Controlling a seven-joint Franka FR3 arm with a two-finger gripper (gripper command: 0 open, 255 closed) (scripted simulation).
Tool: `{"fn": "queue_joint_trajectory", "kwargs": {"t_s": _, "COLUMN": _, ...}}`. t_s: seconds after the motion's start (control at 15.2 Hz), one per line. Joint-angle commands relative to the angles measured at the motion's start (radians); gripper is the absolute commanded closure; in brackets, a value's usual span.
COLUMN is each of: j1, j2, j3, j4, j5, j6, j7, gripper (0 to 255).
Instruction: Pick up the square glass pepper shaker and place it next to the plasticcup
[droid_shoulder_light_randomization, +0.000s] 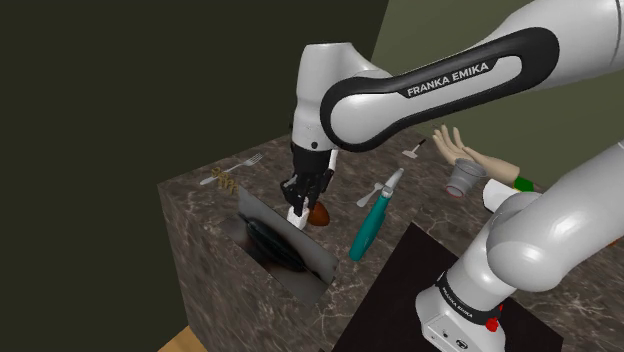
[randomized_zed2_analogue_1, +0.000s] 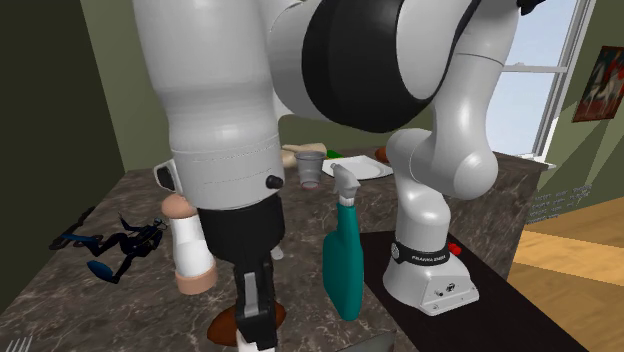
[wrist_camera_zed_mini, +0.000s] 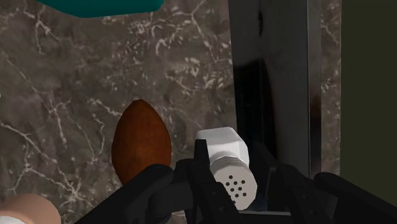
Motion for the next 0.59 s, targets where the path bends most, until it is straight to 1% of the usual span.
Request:
{"fn": "queue_joint_trajectory", "kwargs": {"t_s": 0.0, "j1": 0.001, "j2": -0.016, "j3": -0.005, "j4": 0.014, "j5": 0.003, "j6": -0.030, "j7": -0.003, "gripper": 255}}
{"fn": "queue_joint_trajectory", "kwargs": {"t_s": 0.53, "j1": 0.001, "j2": -0.064, "j3": -0.022, "j4": 0.084, "j5": 0.007, "j6": -0.147, "j7": -0.007, "gripper": 255}}
